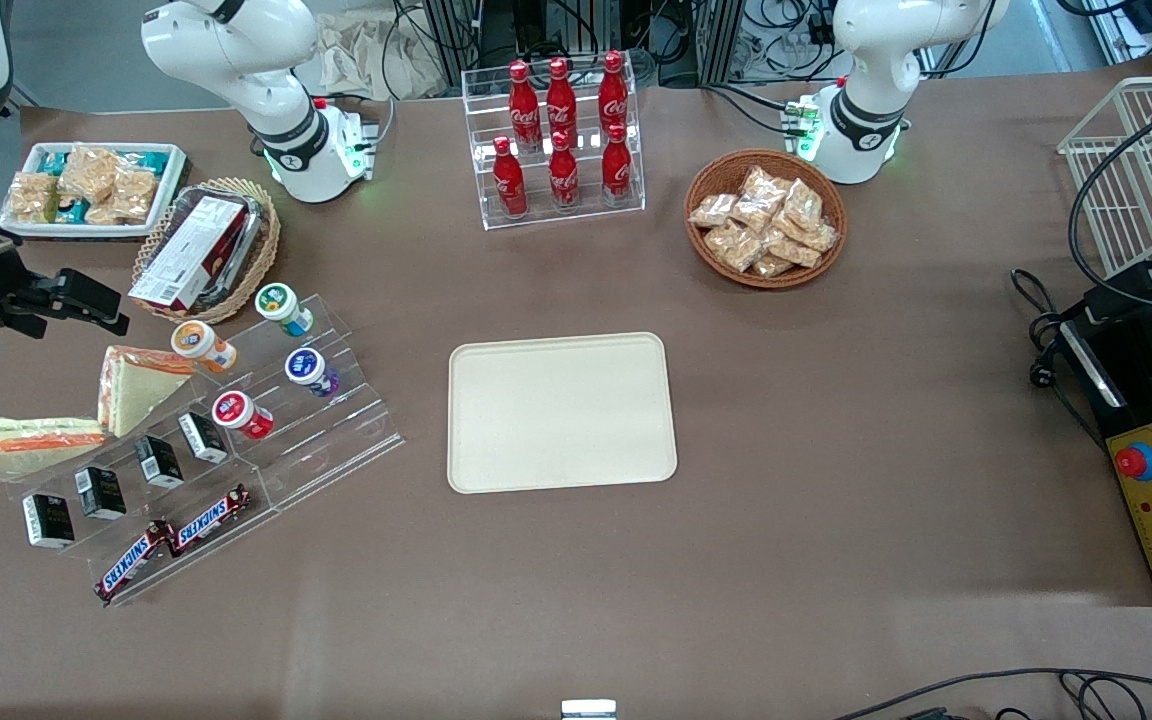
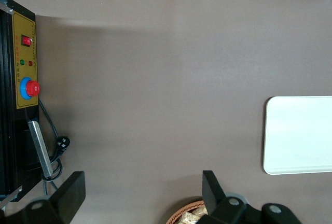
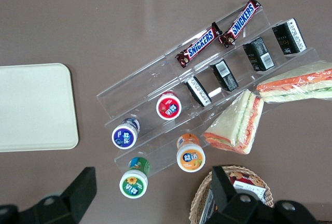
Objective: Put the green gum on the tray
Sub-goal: 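Move the right gripper over the green-capped bottle in the acrylic rack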
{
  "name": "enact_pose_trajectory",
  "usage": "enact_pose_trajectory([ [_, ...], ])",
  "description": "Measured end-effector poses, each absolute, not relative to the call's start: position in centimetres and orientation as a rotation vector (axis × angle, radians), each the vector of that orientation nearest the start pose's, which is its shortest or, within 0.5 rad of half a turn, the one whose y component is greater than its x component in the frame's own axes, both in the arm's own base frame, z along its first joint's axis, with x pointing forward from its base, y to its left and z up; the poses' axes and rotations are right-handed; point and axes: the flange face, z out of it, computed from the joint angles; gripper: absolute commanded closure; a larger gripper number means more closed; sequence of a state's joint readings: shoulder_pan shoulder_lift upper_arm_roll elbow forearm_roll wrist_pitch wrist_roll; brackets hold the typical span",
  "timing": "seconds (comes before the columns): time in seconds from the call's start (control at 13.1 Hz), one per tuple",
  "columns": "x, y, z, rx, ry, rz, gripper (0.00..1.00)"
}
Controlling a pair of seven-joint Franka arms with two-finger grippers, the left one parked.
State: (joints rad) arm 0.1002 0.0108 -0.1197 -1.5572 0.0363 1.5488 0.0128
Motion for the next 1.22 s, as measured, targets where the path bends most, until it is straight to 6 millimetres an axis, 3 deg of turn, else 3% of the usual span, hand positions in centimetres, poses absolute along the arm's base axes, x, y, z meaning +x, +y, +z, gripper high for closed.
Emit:
enact_pose_trajectory([
  [0.38, 55.3, -0.3, 62.0, -3.105, 0.04, 0.075, 0.01],
  [0.76, 53.2, 2.5, 61.3, -3.099, -0.044, 0.104, 0.01],
  [0.99, 50.5, 3.6, 58.4, -3.095, -0.078, 0.101, 0.01],
  [1.22, 48.0, 4.3, 54.1, -3.095, -0.101, 0.097, 0.01],
])
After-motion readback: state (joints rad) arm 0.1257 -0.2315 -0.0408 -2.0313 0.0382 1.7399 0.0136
